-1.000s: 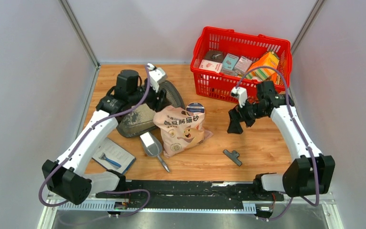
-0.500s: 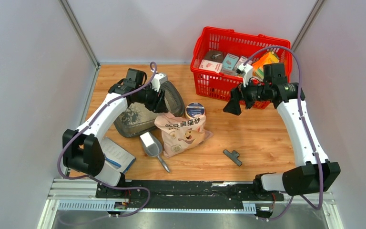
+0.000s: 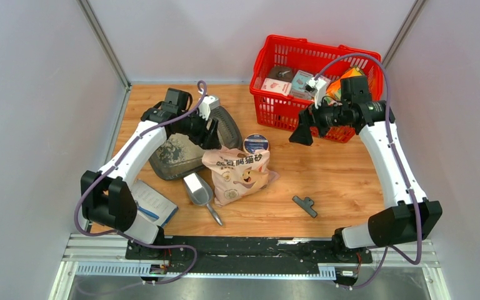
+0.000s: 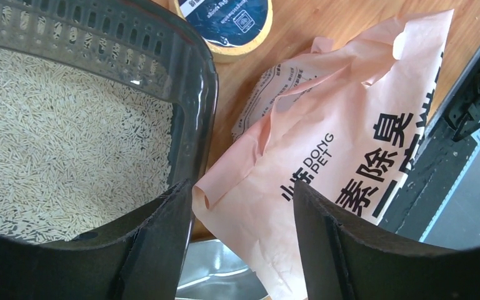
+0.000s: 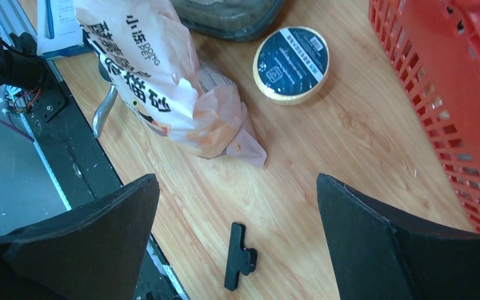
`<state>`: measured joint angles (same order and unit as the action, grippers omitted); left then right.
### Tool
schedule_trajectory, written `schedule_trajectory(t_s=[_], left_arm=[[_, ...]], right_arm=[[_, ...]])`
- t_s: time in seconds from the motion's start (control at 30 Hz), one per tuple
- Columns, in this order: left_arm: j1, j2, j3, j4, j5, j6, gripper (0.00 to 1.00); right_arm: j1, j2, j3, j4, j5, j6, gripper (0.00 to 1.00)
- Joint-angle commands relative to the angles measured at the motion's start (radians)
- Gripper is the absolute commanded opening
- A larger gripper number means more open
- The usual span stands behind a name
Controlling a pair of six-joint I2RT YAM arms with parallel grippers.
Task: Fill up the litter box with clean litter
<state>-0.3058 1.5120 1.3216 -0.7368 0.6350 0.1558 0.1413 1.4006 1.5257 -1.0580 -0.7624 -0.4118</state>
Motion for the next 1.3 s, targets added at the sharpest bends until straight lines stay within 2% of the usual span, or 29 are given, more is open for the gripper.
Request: schedule_trajectory(t_s=[0.0,0.07,0.2,0.43,0.53,0.67,0.77,0.9,1.03,1.1,1.2,1.23,1.27], left_arm=[[-0.003,0.022,0.011,-0.053,0.069,0.002,0.67],[-0.003,0.039,0.016,-0.046,0.068,-0.033,0.67],[-0.003,0.002,0.002,0.031,-0.026,-0.087,0.65],[0.026,-0.137,-0.001,0.140,0.034,-0.125,0.64],[0.039,-0.171,-0.001,0.120,0.034,-0.102,0.64],[0.040,-0.121,0.013,0.047,-0.066,-0.088,0.67],[0.040,-0.050,0.025,-0.015,-0.017,-0.052,0.68],[0.042,0.020,0.008,0.026,0.110,-0.090,0.68],[0.042,0.056,0.013,0.065,0.104,-0.116,0.67],[0.042,0.071,0.027,0.056,0.103,-0.116,0.62],[0.042,0.082,0.031,0.044,0.158,-0.107,0.43],[0.042,0.079,0.028,0.042,0.182,-0.102,0.30],[0.042,0.077,0.025,0.039,0.207,-0.099,0.24]], right_arm=[[0.024,0.021,0.070,-0.013,-0.014,-0.028,1.00],[0.037,0.029,0.083,-0.016,-0.006,-0.036,1.00],[0.046,0.046,0.097,-0.020,-0.011,-0.035,1.00],[0.063,0.032,0.059,-0.010,-0.022,-0.032,1.00],[0.064,0.025,0.036,0.012,-0.015,-0.027,1.00],[0.064,0.008,0.037,0.052,0.055,0.010,1.00],[0.063,0.008,0.047,0.056,0.049,0.028,1.00],[0.063,0.005,0.028,0.046,0.005,0.001,1.00],[0.063,-0.005,0.013,0.036,-0.017,-0.004,1.00],[0.064,-0.014,-0.002,0.039,-0.018,-0.013,1.00],[0.063,-0.018,-0.016,0.038,-0.018,-0.021,1.00],[0.063,-0.018,-0.018,0.036,-0.018,-0.022,1.00],[0.063,-0.014,-0.021,0.036,-0.023,-0.025,1.00]])
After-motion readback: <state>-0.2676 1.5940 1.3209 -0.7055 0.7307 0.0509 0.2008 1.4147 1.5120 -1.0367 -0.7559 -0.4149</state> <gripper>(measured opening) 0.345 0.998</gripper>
